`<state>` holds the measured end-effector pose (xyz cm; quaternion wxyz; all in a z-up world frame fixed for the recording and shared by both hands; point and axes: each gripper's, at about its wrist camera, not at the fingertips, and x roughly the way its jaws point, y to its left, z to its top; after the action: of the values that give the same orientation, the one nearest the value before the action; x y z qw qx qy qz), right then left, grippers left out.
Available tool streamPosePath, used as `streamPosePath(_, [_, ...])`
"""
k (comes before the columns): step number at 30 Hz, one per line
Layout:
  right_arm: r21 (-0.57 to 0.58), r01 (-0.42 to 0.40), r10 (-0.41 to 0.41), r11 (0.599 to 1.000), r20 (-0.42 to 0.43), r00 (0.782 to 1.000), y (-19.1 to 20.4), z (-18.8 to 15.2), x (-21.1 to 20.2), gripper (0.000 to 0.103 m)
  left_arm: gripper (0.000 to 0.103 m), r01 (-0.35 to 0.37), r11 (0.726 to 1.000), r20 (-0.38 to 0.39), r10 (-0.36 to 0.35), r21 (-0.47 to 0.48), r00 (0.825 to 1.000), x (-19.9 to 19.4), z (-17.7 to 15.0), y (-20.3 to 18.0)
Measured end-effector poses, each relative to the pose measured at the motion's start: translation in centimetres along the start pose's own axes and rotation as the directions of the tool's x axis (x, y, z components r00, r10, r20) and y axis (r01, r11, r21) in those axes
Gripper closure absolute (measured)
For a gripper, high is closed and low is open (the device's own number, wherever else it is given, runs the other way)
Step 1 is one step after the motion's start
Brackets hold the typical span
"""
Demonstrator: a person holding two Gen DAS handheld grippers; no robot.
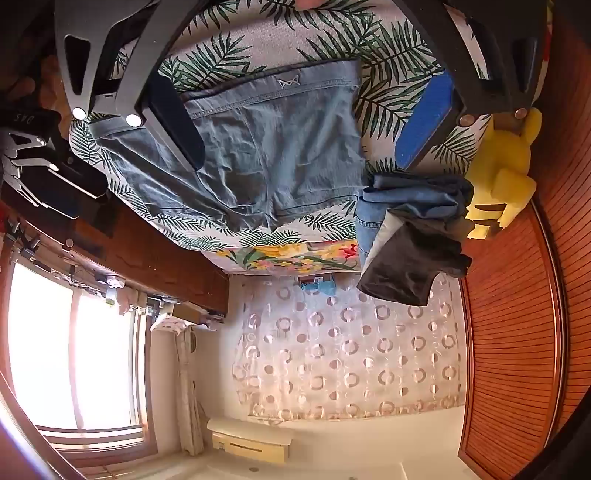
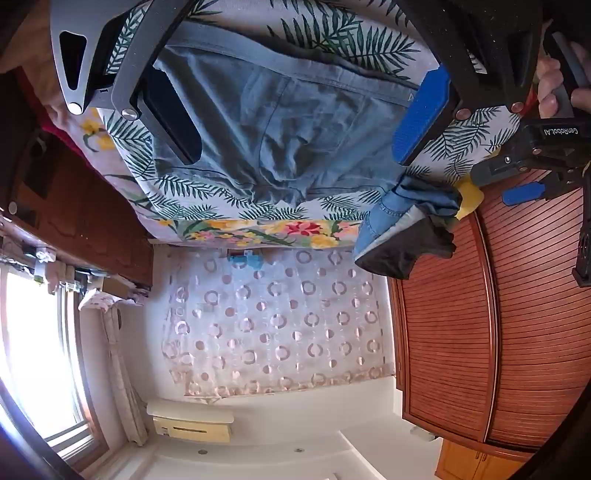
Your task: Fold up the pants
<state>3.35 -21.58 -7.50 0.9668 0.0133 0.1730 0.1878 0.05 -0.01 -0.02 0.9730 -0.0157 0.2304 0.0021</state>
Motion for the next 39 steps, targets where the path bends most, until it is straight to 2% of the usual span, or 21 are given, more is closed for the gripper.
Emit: streamPosePath(39, [0.015, 0.007, -0.007, 1.0, 0.014, 1.0, -0.11, -0.02, -0.36, 0.0, 0.0, -0.007, 1.0, 0.015, 0.007, 0.014, 1.0, -0.53, 0.3, 0.03])
